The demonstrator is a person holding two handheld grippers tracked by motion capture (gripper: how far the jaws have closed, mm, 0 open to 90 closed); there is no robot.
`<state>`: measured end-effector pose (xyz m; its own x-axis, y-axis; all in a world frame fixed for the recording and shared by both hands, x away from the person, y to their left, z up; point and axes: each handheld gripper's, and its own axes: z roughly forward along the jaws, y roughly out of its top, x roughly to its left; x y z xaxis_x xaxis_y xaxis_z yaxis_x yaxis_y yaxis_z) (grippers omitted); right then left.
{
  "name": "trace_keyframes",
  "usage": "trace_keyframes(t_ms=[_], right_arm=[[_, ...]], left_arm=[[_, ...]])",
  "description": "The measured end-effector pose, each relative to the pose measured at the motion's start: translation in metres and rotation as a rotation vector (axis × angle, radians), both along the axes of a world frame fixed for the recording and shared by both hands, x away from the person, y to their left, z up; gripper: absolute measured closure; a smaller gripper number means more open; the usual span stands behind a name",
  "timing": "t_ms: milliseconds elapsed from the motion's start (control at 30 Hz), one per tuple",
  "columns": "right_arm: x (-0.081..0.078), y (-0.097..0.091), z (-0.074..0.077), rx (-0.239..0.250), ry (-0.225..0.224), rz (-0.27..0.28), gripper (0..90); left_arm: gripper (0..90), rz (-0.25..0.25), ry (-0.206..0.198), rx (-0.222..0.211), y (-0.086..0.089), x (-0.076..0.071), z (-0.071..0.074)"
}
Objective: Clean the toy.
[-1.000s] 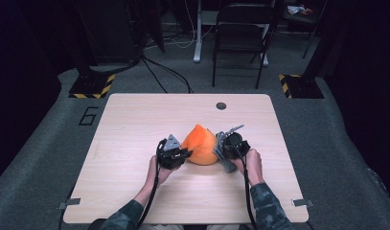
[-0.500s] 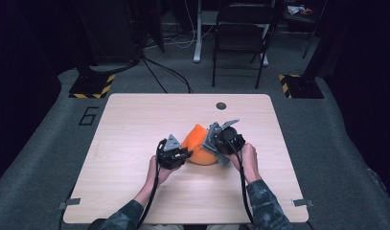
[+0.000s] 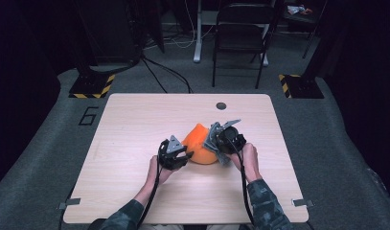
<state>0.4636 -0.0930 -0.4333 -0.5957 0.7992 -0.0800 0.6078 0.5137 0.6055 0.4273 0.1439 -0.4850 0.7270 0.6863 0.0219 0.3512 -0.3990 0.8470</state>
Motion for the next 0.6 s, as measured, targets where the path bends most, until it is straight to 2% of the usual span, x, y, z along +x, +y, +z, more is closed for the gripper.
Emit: trace_keyframes(t_ms=[133, 300, 400, 533, 600], right_arm=[[-0.001, -0.001, 0.002, 0.007, -0.028, -0.011, 73.7], [-0.006, -0.003, 0.012, 0.033, -0.074, -0.027, 73.6], [-0.011, -0.001, 0.023, 0.054, -0.11, -0.002, 73.5], [-0.018, 0.011, 0.036, 0.07, -0.146, 0.043, 73.3], [-0.02, 0.018, 0.037, 0.051, -0.149, 0.069, 73.1]], left_arm=[[82.6, 0.009, -0.005, -0.002, -0.001, -0.002, 0.002], [85.1, 0.016, 0.013, -0.027, 0.0, -0.005, 0.009], [85.4, 0.017, 0.022, -0.027, -0.002, -0.007, 0.013], [85.5, 0.018, 0.021, -0.045, -0.003, -0.009, 0.017], [85.5, 0.014, 0.024, -0.044, -0.003, -0.009, 0.017]])
